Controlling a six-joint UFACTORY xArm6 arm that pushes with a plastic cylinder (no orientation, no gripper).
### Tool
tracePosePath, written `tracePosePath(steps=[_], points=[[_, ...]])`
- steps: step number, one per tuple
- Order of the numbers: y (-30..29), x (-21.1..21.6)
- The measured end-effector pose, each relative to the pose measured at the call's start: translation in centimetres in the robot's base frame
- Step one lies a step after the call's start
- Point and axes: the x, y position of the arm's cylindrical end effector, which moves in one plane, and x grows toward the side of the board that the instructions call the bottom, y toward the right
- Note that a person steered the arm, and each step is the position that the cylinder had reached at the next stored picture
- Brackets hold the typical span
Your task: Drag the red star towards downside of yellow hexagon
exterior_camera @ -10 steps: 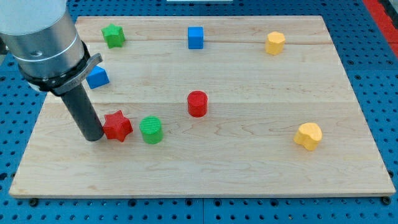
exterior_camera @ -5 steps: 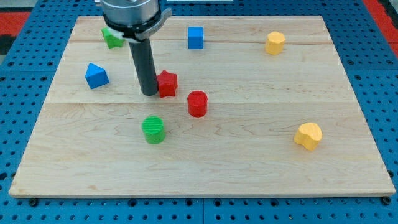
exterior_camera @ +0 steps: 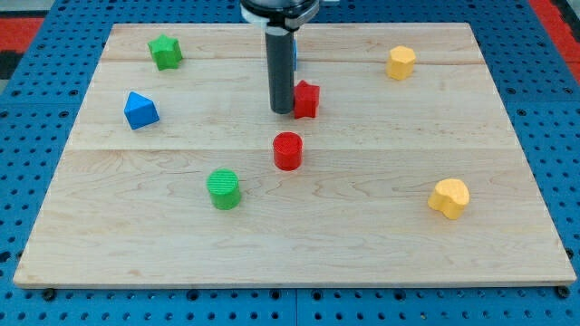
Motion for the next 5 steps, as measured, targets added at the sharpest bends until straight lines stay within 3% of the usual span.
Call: tracePosePath(steps=[2,4,5], points=[[-2.4,-2.7],[8.5,-2.7],[10.5,-0.5]])
